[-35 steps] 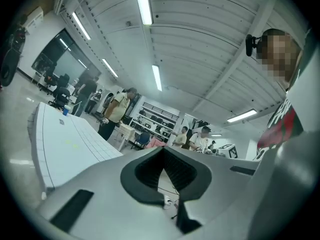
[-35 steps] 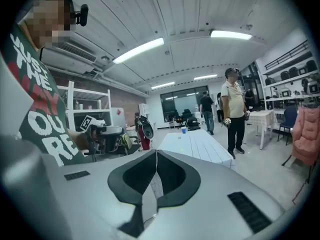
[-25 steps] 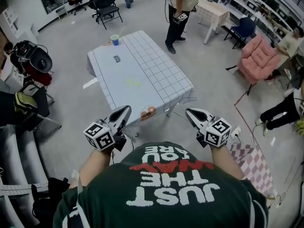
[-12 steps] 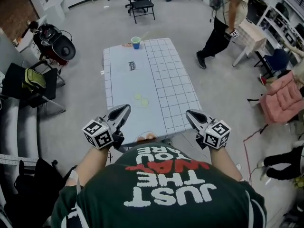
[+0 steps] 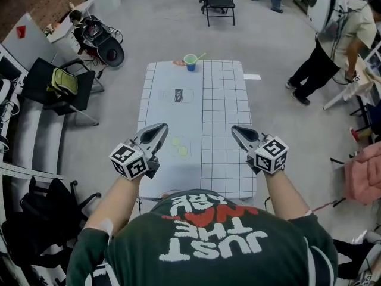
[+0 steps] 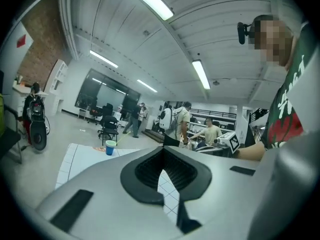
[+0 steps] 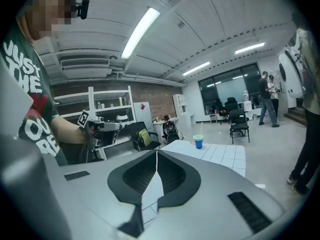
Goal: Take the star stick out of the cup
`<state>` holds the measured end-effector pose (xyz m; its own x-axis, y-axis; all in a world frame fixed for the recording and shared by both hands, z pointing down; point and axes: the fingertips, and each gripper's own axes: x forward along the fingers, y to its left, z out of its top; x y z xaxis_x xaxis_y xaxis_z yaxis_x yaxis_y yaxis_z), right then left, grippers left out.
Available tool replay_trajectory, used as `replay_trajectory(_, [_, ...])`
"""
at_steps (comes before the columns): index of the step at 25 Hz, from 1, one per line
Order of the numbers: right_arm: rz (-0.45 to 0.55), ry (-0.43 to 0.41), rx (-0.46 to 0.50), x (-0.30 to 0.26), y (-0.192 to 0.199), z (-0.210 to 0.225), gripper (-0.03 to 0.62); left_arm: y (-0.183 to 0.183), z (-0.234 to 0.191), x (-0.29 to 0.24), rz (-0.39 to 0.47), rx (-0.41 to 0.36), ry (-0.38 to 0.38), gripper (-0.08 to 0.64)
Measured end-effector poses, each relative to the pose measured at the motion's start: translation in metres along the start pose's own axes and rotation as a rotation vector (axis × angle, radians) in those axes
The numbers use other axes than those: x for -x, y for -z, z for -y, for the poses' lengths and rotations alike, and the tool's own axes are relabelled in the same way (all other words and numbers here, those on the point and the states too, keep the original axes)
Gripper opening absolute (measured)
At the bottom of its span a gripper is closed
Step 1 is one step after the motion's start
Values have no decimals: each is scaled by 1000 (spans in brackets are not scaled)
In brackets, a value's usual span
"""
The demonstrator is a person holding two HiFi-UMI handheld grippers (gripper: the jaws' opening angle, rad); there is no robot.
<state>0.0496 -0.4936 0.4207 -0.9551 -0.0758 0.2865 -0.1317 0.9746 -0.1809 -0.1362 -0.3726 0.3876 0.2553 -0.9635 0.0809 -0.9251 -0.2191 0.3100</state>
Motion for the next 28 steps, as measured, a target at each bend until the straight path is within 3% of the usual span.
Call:
replay_trajectory(4, [11, 39, 4, -44, -9, 40, 34, -17, -52, -24, 9, -45, 7, 8])
replay_trajectory(10, [6, 127, 5, -98, 11, 83, 34, -6, -123, -63, -18, -142, 51, 8])
replay_trajectory(17, [-25, 156, 48, -145, -38, 142, 34, -44, -183, -142, -64, -209, 56, 8])
replay_trajectory(22, [-14, 174, 64, -205, -41, 172, 35, -32, -236, -187, -105, -287, 74, 8])
replay_trajectory(28, [-11, 158, 34, -213, -17, 230, 35, 0, -244, -281, -173, -382, 61, 42])
